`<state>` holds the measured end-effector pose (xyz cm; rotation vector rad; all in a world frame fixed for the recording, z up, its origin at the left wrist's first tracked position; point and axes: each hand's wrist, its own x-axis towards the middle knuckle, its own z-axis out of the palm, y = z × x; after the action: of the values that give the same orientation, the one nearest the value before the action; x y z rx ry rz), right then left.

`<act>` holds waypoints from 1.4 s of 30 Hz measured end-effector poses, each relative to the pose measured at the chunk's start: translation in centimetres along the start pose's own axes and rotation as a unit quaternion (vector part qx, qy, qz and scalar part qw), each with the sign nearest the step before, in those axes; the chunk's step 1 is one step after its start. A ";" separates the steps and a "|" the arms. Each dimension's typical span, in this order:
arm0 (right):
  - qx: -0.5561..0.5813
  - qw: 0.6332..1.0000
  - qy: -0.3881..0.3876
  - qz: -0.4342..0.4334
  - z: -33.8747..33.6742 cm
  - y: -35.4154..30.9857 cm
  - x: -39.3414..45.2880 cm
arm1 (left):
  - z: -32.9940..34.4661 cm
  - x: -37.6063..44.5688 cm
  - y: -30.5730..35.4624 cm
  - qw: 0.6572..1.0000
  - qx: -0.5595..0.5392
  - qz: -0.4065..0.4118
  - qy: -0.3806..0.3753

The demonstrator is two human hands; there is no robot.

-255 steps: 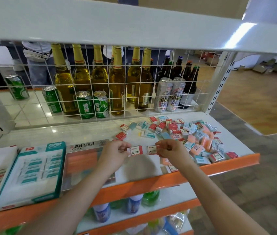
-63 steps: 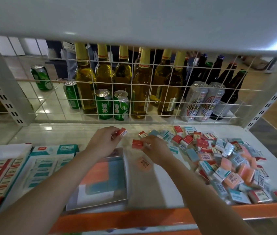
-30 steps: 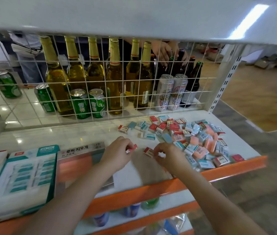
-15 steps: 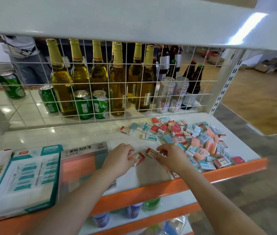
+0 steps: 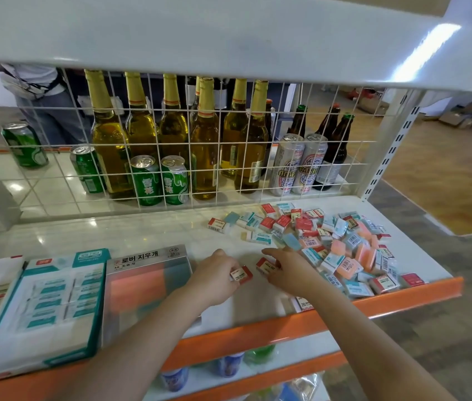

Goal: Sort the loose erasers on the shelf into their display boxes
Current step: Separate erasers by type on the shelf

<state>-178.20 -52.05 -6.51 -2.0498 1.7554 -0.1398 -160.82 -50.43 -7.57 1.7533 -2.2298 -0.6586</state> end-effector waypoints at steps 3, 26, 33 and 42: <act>-0.010 1.000 -0.017 -0.003 -0.1 -0.3 0.1 | -0.2 -0.2 0.0 1.000 -0.005 -0.001 0.001; 0.265 0.950 0.165 -0.012 -1.9 0.0 -1.6 | -0.6 -1.6 0.0 0.983 -0.139 -0.029 0.116; 0.365 0.918 0.156 0.002 -2.2 -0.1 -2.7 | -1.9 -1.8 0.2 0.915 -0.370 -0.101 0.129; 0.384 0.919 0.082 0.020 -1.1 0.1 -3.8 | -1.2 -2.5 -0.1 0.948 -0.283 -0.085 0.115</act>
<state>-179.42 -48.73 -4.81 -1.4444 1.4860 -0.8622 -159.57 -48.32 -6.33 1.6232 -1.5395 -0.9594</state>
